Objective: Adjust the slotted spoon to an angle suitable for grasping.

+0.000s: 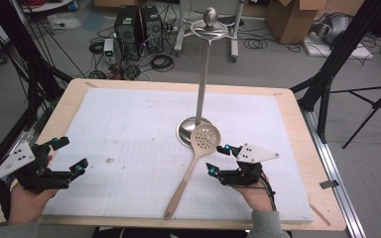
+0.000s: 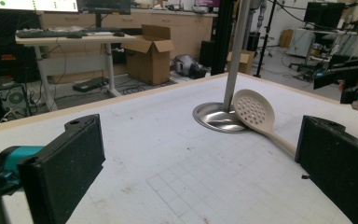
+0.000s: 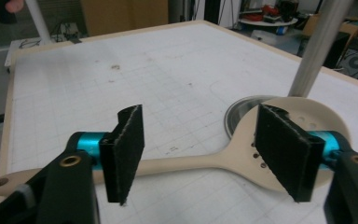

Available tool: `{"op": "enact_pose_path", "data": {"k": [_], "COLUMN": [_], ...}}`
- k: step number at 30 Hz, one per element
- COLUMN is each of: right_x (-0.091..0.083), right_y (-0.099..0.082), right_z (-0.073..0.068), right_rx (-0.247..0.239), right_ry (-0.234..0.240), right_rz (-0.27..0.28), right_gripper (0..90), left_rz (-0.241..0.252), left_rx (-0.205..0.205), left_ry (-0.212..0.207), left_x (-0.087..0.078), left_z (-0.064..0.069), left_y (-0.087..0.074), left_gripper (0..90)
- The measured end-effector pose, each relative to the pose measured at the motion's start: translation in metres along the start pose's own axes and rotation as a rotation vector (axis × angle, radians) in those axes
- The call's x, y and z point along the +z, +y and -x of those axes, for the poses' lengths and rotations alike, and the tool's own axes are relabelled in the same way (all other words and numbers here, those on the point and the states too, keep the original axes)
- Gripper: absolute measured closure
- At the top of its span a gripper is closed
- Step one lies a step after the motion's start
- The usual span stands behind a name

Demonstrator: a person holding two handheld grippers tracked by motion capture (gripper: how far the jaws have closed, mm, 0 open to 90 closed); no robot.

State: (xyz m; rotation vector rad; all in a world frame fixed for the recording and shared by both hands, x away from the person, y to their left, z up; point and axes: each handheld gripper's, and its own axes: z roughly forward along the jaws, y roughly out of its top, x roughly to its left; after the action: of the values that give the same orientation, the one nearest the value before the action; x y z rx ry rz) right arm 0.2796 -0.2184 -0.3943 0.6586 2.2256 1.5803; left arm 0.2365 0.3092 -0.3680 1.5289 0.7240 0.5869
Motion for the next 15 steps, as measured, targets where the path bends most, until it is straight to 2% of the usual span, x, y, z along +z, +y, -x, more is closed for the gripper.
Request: {"op": "enact_pose_path", "data": {"k": [3, 7, 8, 9, 11, 15], "right_x": [0.011, 0.019, 0.024, 0.024, 0.029, 0.037], "right_y": [-0.002, -0.003, -0.004, -0.004, -0.005, -0.008], "right_z": [0.0, -0.001, -0.001, -0.001, -0.001, 0.003], "right_rx": [0.003, -0.015, -0.027, -0.027, -0.04, -0.029], "right_ry": [0.02, 0.021, 0.029, 0.029, 0.028, 0.05], "right_rz": [-0.021, -0.04, -0.05, -0.05, -0.056, -0.072], "right_gripper": [41.0, 46.8, 53.5, 53.5, 59.3, 67.8], "left_rz": [-0.001, -0.009, -0.01, -0.011, -0.013, -0.016], "left_rx": [-0.002, 0.001, 0.001, 0.0, 0.0, -0.004], "left_ry": [0.001, -0.005, -0.006, -0.007, -0.009, -0.008], "left_x": [0.0, 0.0, 0.0, 0.0, 0.0, 0.001], "left_z": [0.001, 0.001, 0.001, 0.001, 0.001, 0.001], "left_y": [-0.001, -0.002, -0.002, -0.002, -0.003, -0.004], "left_gripper": [1.7, 1.7, 1.7, 1.7, 1.7, 1.8]}}
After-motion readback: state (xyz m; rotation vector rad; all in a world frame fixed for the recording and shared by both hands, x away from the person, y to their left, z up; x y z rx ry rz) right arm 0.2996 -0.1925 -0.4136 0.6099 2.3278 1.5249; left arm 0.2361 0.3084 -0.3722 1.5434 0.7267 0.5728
